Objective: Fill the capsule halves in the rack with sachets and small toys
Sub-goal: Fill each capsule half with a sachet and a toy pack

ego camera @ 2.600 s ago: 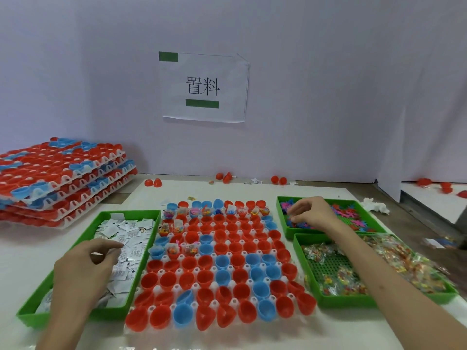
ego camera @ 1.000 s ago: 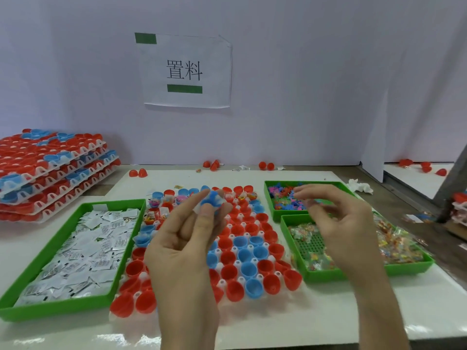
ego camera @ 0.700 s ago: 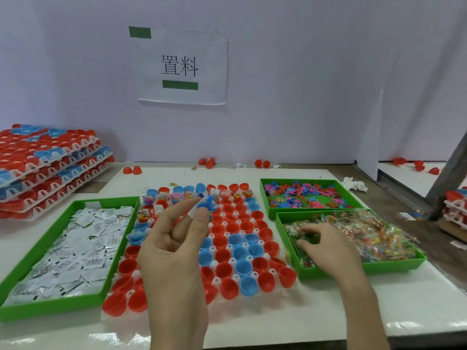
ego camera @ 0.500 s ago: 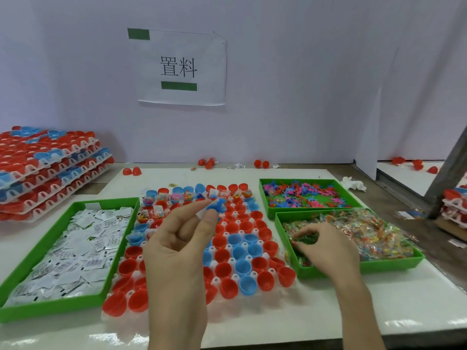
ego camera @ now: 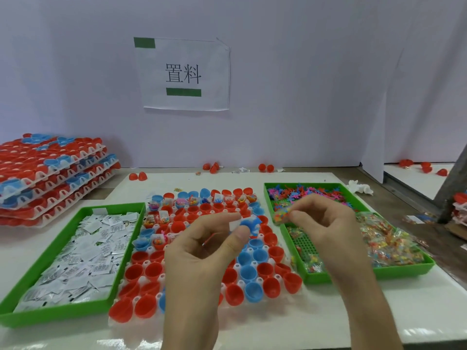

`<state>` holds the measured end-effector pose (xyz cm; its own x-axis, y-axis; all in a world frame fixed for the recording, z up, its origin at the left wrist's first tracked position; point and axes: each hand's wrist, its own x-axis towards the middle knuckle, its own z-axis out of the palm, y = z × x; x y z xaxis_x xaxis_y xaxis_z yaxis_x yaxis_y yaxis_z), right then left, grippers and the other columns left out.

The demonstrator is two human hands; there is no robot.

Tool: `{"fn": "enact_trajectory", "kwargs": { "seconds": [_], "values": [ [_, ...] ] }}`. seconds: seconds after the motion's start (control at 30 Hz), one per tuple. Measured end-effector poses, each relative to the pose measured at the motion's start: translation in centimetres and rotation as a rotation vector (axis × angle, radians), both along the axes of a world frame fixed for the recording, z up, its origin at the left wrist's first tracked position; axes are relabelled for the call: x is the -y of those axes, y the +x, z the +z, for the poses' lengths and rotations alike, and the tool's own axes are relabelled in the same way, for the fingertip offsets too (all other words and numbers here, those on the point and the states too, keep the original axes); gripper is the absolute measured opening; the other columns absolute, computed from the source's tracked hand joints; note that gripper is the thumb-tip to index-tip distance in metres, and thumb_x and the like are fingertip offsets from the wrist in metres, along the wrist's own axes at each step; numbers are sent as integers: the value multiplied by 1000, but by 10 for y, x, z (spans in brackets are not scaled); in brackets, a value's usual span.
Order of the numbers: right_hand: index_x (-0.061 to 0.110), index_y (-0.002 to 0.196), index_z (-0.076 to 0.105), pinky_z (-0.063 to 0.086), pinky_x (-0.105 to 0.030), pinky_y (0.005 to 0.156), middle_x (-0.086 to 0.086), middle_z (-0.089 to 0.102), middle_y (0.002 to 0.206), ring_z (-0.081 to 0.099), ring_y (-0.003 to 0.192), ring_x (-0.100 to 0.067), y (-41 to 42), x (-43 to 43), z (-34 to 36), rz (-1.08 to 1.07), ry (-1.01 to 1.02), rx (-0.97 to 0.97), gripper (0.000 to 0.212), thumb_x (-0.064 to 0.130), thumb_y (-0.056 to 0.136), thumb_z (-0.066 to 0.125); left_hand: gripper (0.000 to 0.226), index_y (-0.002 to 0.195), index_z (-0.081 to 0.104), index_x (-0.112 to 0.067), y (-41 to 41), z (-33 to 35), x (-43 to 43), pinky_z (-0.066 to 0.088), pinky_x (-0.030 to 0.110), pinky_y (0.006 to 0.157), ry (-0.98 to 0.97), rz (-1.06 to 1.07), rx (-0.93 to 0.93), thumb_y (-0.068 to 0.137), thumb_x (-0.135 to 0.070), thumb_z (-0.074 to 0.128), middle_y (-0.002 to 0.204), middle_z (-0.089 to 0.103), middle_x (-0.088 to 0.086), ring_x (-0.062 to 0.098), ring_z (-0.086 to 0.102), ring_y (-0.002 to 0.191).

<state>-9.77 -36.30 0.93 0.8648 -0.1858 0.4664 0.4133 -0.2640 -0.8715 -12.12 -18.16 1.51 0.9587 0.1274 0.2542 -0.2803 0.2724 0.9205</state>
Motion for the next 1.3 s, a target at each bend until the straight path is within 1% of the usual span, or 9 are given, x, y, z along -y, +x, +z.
{"fn": "enact_trajectory", "kwargs": {
  "seconds": [0.1,0.23,0.43,0.57,0.73,0.87,1.03,1.13,1.3],
  "values": [
    [23,80,73,55,-17,71,1,76,78,74,77,-12,-12,-25,13,203,-26,72,15,9,82,69,34,81,77,-29,-2,1,1,51,11,58,39,12,32,48,-36,80,60,63,-11,1,63,60],
    [25,87,76,57,-20,72,2,76,83,74,82,-15,-17,-33,17,265,-31,79,17,12,81,68,34,82,76,-34,-3,4,-5,50,11,53,96,37,63,48,-39,78,59,63,-11,0,61,56],
    [24,88,76,56,-19,71,-3,75,83,72,78,-13,-20,-24,18,354,-119,12,20,6,84,68,32,80,77,-33,0,0,-12,53,15,57,170,-49,56,49,-37,81,66,69,-1,7,67,59],
    [27,84,75,54,-16,71,-3,74,85,71,78,-12,-23,-15,20,406,-248,-62,34,-5,88,63,23,76,79,-29,-1,-2,-19,54,17,59,232,-172,38,53,-30,83,68,74,4,10,69,63],
    [28,94,75,56,-23,82,-3,74,100,72,94,-17,-24,-20,21,499,-194,-135,10,22,88,71,13,71,79,-26,1,-5,-28,56,20,64,255,-166,70,58,-27,81,73,75,1,15,72,72],
    [27,94,77,59,-26,81,-3,76,95,74,91,-20,-18,-37,18,483,-158,-104,19,16,79,75,13,68,79,-24,3,-9,-38,55,17,62,170,-104,56,55,-25,82,71,74,2,10,71,68],
    [28,96,76,59,-24,80,1,77,93,74,89,-18,-11,-63,17,507,-127,-79,18,21,79,77,22,64,77,-19,8,-16,-57,54,16,61,29,-23,32,46,-30,84,73,75,6,13,72,70],
    [30,95,76,58,-22,77,4,77,92,74,87,-16,-4,-81,22,565,-151,-64,23,12,82,80,28,65,75,-18,14,-22,-71,56,19,64,-1,0,9,45,-27,93,76,76,10,19,74,76],
    [27,90,75,57,-18,74,5,77,87,74,81,-11,24,-106,31,578,-206,-79,25,4,83,78,50,80,81,-21,20,-26,-96,55,18,66,-1,21,5,43,-54,92,83,77,7,15,73,78]
  ]
}}
